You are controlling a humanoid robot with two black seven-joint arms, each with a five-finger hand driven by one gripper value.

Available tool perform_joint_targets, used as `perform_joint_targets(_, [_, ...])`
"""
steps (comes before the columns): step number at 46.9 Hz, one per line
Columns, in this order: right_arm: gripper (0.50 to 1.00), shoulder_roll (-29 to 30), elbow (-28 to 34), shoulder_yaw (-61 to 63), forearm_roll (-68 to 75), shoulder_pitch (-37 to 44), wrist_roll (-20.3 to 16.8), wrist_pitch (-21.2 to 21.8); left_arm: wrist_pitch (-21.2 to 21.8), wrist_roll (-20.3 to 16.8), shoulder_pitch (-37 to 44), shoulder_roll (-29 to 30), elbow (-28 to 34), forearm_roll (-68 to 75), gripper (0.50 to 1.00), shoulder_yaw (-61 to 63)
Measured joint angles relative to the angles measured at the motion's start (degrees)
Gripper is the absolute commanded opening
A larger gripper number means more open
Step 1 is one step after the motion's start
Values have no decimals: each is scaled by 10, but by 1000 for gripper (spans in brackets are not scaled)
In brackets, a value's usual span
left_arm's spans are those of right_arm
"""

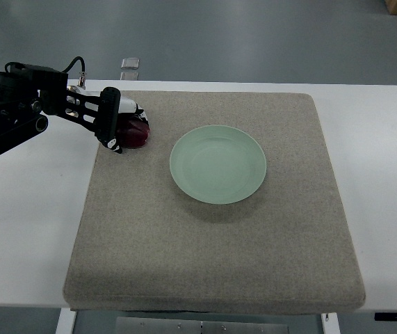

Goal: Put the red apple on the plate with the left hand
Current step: 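Carry the held apple with the left hand onto the green plate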

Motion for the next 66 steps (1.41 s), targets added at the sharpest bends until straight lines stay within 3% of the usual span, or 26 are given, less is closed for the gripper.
perform_joint_targets(6, [964,0,0,0,0,0,0,0,0,0,-6,1,-1,-1,508,0])
perform_joint_targets(7, [964,0,0,0,0,0,0,0,0,0,-8,2,-3,-3,500,0])
perform_joint_targets(13, [964,0,0,0,0,0,0,0,0,-1,-23,8,-31,-6,500,-9])
perform_joint_targets(21, [964,0,0,0,0,0,0,0,1,-11,-34,24,-125,-11,500,-22])
perform_joint_targets(29, [964,0,0,0,0,0,0,0,9,-11,-33,7,-171,-5,500,-24])
perform_joint_targets(45, [964,0,0,0,0,0,0,0,36,-8,-7,-94,-103,12,500,-17])
perform_joint_targets(49, [964,0,0,0,0,0,0,0,42,-7,-6,-100,-92,18,570,-17])
perform_joint_targets(54, [964,0,0,0,0,0,0,0,47,-7,-5,-102,-89,19,754,-17])
perform_joint_targets(59, [964,0,0,0,0,0,0,0,47,-7,-4,-102,-89,19,776,-18])
perform_joint_targets(62, [964,0,0,0,0,0,0,0,47,-7,-3,-102,-89,19,842,-18])
perform_joint_targets(66, [964,0,0,0,0,0,0,0,47,-7,-2,-105,-88,18,874,-17])
